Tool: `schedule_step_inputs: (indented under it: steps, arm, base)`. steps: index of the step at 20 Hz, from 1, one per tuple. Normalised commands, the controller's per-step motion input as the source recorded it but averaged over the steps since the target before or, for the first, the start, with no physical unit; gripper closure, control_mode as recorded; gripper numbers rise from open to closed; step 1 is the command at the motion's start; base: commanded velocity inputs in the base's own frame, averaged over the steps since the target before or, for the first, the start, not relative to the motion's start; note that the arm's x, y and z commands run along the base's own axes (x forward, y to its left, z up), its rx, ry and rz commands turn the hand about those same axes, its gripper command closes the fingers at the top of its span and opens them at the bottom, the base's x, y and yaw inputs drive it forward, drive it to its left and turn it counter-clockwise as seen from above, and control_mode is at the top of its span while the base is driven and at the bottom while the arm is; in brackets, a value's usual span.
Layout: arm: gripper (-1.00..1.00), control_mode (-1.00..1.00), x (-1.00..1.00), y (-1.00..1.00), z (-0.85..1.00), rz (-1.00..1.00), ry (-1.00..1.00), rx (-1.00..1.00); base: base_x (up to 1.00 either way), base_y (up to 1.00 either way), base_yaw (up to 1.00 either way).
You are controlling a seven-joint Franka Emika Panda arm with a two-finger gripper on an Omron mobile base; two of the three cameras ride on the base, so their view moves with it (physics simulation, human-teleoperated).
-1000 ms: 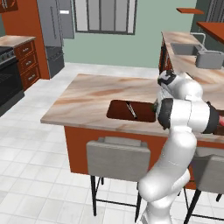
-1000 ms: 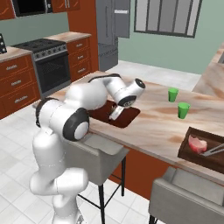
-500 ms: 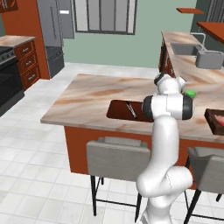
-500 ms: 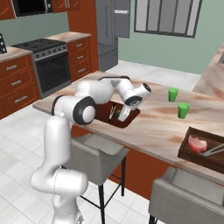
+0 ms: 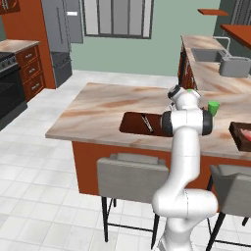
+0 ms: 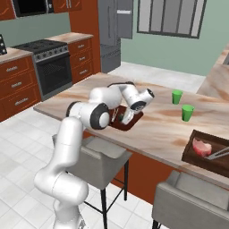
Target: Gather the squash and potato from the fridge and place them on a tray on the dining counter. Then gather the chicken drumstick and steak from the fridge and place them on the other tray.
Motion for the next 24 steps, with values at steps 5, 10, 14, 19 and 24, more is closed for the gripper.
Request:
schedule_step_inputs:
  steps: [5,10,14,19,24]
  arm:
    - [1.0,-1.0,0.03,0.3,-0.44,0.0,-0.09,0.0]
    - [1.0,-1.0,0.02,0.19,-0.32,0.0,-0.07,0.0]
    - [1.0,-1.0,0.15,0.06,-0.13,0.0,-0.07,0.0]
    - [-1.0,-1.0,0.18,0.06,-0.01,0.0,-0.13,0.0]
    - [-1.0,-1.0,0.09,0.0,0.0,-0.04,-0.24,0.0]
  base:
    - [0.0,0.0,0.0]
    - [0.0,0.0,0.0]
    - [0.0,0.0,0.0]
    - [0.0,0.0,0.0]
    - [0.0,0.0,0.0]
